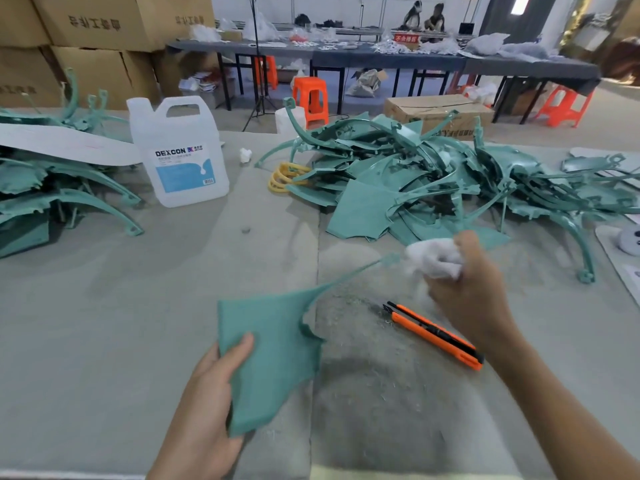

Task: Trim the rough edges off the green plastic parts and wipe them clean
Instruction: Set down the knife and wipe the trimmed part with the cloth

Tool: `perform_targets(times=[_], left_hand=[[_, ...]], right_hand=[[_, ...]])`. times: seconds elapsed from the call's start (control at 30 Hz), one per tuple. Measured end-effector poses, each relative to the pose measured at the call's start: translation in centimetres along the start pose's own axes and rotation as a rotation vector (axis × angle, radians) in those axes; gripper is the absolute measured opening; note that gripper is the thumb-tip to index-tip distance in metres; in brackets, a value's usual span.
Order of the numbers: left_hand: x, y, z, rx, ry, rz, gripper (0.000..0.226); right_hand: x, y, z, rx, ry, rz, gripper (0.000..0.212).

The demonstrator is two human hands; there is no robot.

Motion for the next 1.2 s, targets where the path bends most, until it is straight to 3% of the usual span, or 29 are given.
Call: perform_targets(times=[0.1,0.13,0.2,0.23,0.3,0.33,0.4,0.47,0.53,0.63,0.7,0.77,0.87,0.97,1.03,1.07,1.13,1.2], left_hand=[[-0.4,-3.7,-0.3,0.106,-0.033,-0.063,0.03],[-0.6,-4.6,-0.1,0.143,-0.064,-0.074,0.027],[-1.6,-5.4,0.9,0.201,-0.134,-0.085,0.029],[-2.2,-5.1,1.8,0.251,-0.168,-0.071,0.033],[-3.3,-3.9,3.4,0.338,-0.228,-0.032,0.036],[-3.6,-3.2,4.0,0.358,-0.243,-0.018,0.034],[-3.9,-2.8,4.7,0.363,-0.268,-0.001,0.029],[-3.3,-3.7,4.3,0.306,-0.253,-0.035,0.025],[-2.1,-6.1,3.2,0.191,-0.183,-0.114,0.031],[-0.7,-9.6,2.5,-0.094,-0.194,-0.269,0.036],[-0.2,-8.3,3.0,-0.123,-0.265,-0.191,0.018],[0.4,-7.0,2.7,-0.142,-0.238,-0.158,0.033],[-0.1,-7.9,3.2,-0.059,-0.262,-0.182,0.047],[-0.3,-8.0,3.5,0.021,-0.351,-0.107,0.04],[0.3,-6.6,3.8,0.014,-0.354,-0.005,0.036],[0.5,-5.7,4.0,-0.018,-0.354,0.042,0.037],[0.9,-5.7,3.9,-0.123,-0.301,-0.006,0.035],[0.4,-6.5,4.4,-0.106,-0.34,-0.033,0.033]], right_hand=[[-2.9,-6.1,-8.8,0.121,0.286,-0.193,0.044],[-3.5,-8.1,-10.9,0.028,0.381,-0.231,0.041],[-2.9,-9.4,-11.9,-0.232,0.484,-0.121,0.03],[-1.3,-9.0,-10.9,-0.408,0.437,-0.047,0.028],[2.2,-8.6,-6.2,-0.737,0.189,-0.106,0.042],[3.3,-7.4,-3.4,-0.75,0.027,-0.127,0.049],[3.5,-4.7,-2.1,-0.424,-0.059,-0.026,0.046],[2.1,-4.6,-5.4,0.025,0.061,0.038,0.047],[-1.2,-7.0,-10.9,0.303,0.225,-0.003,0.049],[-8.6,-12.0,-16.2,0.478,0.288,-0.176,0.04],[-10.7,-13.1,-17.6,0.517,0.35,-0.251,0.036],[-8.3,-12.8,-16.9,0.383,0.363,-0.222,0.03],[-2.4,-11.5,-12.4,0.202,0.084,-0.113,0.031],[-2.2,-12.2,-9.5,0.344,-0.098,-0.111,0.021],[-5.5,-14.4,-11.5,0.529,-0.05,-0.241,0.018],[-7.4,-15.0,-13.0,0.577,-0.004,-0.293,0.027],[-9.2,-14.6,-15.6,0.488,0.166,-0.308,0.038],[-6.8,-13.1,-15.6,0.25,0.267,-0.216,0.033]])
Point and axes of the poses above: each hand's wrist, its own x-axis towards the middle knuckle, its own y-axis out of the back of the hand, z = x × y, the point moved 10 cm from there along x, towards the middle knuckle, and after that the axes turned 14 degrees about -z, right-handed, at the moved point
